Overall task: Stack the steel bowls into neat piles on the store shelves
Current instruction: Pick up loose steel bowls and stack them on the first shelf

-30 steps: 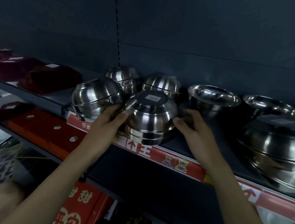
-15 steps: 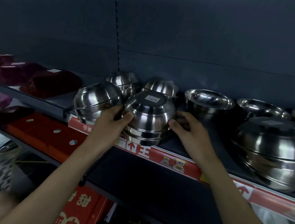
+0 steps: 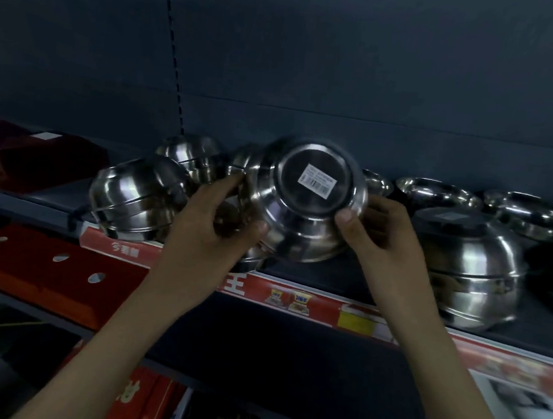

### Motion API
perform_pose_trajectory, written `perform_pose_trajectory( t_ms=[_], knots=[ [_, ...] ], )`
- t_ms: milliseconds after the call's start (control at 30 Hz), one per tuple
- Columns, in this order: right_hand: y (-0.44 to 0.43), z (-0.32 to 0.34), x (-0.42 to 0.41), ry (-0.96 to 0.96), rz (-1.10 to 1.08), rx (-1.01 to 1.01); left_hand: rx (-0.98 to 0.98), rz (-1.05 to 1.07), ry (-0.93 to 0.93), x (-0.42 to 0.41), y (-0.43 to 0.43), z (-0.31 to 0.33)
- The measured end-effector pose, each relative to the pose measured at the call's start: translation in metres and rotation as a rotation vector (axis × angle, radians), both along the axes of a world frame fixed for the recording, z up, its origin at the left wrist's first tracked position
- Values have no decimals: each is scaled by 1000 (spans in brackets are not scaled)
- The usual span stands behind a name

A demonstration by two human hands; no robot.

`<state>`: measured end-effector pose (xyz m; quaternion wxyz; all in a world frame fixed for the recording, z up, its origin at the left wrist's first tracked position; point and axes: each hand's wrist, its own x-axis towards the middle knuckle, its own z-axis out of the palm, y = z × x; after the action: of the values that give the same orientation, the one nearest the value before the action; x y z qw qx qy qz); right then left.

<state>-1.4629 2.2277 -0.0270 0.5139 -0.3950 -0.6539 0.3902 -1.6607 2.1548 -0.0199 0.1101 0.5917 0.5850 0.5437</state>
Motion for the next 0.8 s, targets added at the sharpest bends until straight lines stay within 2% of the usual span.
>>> perform_pose_trajectory(
  t_ms=[133, 333, 467, 800],
  knots=[
    [-7, -7, 25, -28, -62, -4, -27, -85, -7, 17, 2, -11],
    [-18, -25, 43, -54, -104, 109, -43, -180, -96, 35, 5, -24],
    [-15, -38, 42, -184, -198, 211, -103, -178, -83, 37, 6, -34],
    [-25, -62, 25, -123, -273, 285, -172, -159, -106, 33, 2, -48]
  ],
)
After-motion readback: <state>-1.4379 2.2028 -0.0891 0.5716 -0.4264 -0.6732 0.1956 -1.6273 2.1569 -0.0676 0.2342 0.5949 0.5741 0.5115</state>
